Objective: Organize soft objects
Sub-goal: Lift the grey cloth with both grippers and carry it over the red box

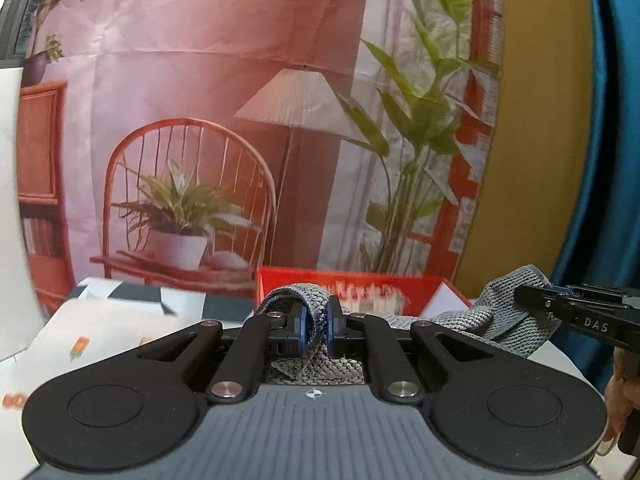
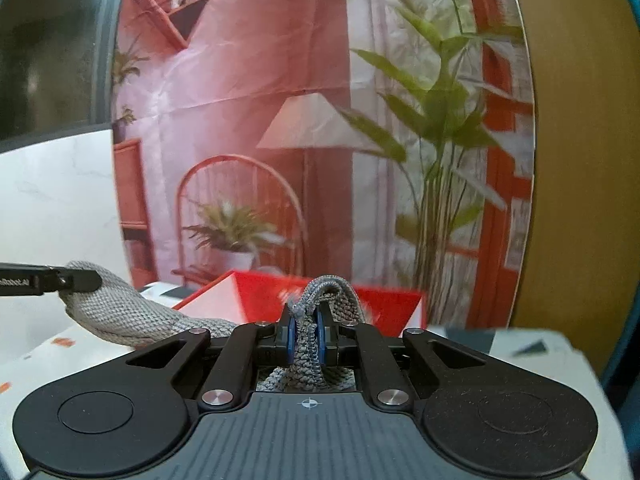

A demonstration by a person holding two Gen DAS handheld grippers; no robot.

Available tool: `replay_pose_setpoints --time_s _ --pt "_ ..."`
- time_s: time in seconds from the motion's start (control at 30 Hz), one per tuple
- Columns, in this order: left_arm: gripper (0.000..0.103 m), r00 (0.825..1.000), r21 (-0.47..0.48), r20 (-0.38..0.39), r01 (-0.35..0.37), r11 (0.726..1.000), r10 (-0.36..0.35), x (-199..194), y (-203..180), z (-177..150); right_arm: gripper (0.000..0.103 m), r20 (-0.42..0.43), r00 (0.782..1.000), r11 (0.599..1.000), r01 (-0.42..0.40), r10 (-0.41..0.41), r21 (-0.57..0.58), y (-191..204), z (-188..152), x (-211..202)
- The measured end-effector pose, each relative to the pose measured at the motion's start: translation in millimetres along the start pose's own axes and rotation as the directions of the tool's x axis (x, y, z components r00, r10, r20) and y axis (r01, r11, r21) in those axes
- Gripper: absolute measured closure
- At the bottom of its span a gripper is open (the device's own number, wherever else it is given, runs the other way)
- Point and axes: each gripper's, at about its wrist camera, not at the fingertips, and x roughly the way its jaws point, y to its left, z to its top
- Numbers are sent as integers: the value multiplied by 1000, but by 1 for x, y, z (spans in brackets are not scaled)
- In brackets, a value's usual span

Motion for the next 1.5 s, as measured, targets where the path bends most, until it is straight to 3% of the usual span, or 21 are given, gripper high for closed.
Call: replay_pose_setpoints --time_s 0.23,0.5,0.83,1.17,1.2,1.23,1.3,1.37,1.5 --pt "93 997 50 -64 -32 998 36 62 -10 21 94 -38 996 997 81 -81 -8 -22 26 67" --pt "93 977 74 -209 -31 997 46 113 -9 1 94 -144 983 993 114 -115 -15 -40 6 113" --pt "93 939 61 -343 -5 998 25 130 -4 -23 93 -260 963 996 79 -69 27 -43 -26 131" --pt "90 936 83 -351 -5 997 34 127 -8 -20 93 -284 957 997 74 -63 31 -38 -29 129" --pt "84 937 81 -348 -1 997 29 125 -9 -18 92 -287 956 997 76 -65 29 -37 -29 129" --pt "71 939 79 -344 3 997 24 124 -8 -16 92 -289 955 996 84 -74 22 -36 -30 128" --pt "48 946 80 -324 9 997 18 116 -10 -12 81 -291 952 994 105 -96 15 -34 -30 126" --pt "42 955 94 -296 10 996 19 107 -12 -9 75 -280 954 993 115 -107 12 -32 -29 120" --pt "16 964 102 -264 8 995 20 90 -17 -3 38 -248 962 993 122 -118 2 -25 -26 103"
